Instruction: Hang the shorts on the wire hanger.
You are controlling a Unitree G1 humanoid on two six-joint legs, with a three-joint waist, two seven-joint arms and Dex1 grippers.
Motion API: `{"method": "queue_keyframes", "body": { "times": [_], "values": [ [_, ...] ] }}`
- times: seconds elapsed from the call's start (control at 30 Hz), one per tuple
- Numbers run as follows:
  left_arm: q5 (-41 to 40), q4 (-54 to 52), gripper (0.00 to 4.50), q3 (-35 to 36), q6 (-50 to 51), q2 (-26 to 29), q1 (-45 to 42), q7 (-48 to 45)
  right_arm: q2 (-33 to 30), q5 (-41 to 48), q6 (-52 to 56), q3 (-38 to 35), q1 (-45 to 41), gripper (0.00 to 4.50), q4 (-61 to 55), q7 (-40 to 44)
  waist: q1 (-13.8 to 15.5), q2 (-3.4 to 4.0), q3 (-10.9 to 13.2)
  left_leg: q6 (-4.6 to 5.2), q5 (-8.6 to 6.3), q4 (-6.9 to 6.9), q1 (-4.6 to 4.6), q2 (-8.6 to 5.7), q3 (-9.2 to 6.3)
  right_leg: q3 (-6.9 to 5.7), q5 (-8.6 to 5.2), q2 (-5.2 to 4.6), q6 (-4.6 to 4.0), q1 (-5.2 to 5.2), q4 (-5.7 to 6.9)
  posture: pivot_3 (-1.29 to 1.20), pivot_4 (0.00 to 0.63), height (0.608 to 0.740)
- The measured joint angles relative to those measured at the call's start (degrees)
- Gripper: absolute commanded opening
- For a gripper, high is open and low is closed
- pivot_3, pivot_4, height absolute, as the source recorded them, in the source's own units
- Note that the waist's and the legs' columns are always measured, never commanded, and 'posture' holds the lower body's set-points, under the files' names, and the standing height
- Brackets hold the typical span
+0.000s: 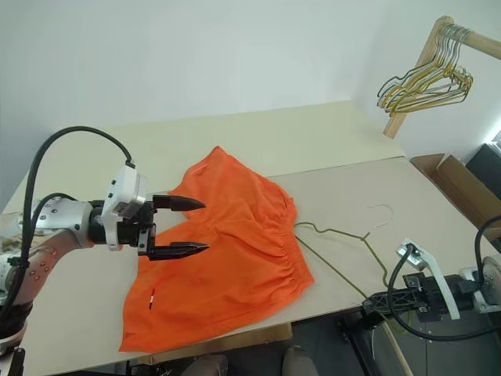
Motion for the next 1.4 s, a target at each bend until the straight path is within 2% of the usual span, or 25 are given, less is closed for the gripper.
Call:
{"method": "queue_keyframes", "body": {
  "times": [0.17, 0.33, 0.7, 0.9, 1.07, 1.4],
  "values": [
    [0.0, 0.0, 4.47, 0.7, 0.0, 0.4, 0.3, 0.3, -2.1, 2.1, 0.1, -3.1, 4.1, 0.0, -1.5, 1.2, 0.2, 0.0, 0.0, 0.0, 0.0, 0.0, 0.0, 0.01, -0.01, -0.01, 0.0, 0.01, 0.0, 0.01, -0.01, 0.07, 0.082, 0.74],
    [0.0, -0.1, 4.47, 0.9, 0.0, 0.4, 0.6, 0.5, -0.2, 4.9, 2.4, -6.5, 4.1, 0.0, -4.2, 0.0, 0.1, -0.01, 0.0, -0.04, 0.02, 0.01, 0.03, 0.01, 0.01, -0.01, 0.04, 0.01, 0.0, 0.05, 0.0, 0.06, 0.075, 0.74],
    [0.3, 0.2, 4.47, 0.8, -0.6, 0.3, 2.1, -0.2, 4.4, 6.5, 3.8, -5.8, 2.2, 0.0, -6.8, -6.8, 0.5, -0.02, 0.0, -0.06, 0.04, 0.01, -0.01, -0.01, -0.01, -0.02, 0.06, 0.0, -0.01, 0.01, 0.0, 0.08, 0.06, 0.74],
    [0.4, 0.0, 4.47, 0.9, -1.0, 0.3, 2.8, -0.2, 4.6, 4.5, 3.2, -5.2, 2.2, 0.0, -6.3, -10.0, 0.9, 0.01, 0.0, -0.09, 0.05, 0.01, 0.0, -0.01, -0.01, -0.03, 0.08, 0.01, -0.02, 0.02, 0.0, 0.07, 0.048, 0.74],
    [0.5, 0.0, 4.47, 0.8, -1.4, 0.3, 2.8, -0.2, 1.8, 4.6, 2.1, -7.1, 2.6, 0.0, -6.3, -8.4, 1.1, 0.05, 0.0, -0.08, 0.05, 0.01, -0.01, -0.01, 0.0, -0.03, 0.08, 0.02, -0.02, 0.01, -0.01, 0.07, 0.044, 0.74],
    [0.3, 0.2, 4.47, 0.7, -1.3, 0.2, 1.0, 0.3, -2.6, 7.4, 2.1, -13.6, 9.9, 0.0, -11.8, -4.2, 1.3, 0.03, 0.0, -0.07, 0.05, 0.04, 0.0, 0.0, 0.01, -0.03, 0.09, 0.02, -0.01, 0.05, 0.0, 0.05, 0.052, 0.74]
  ]
}}
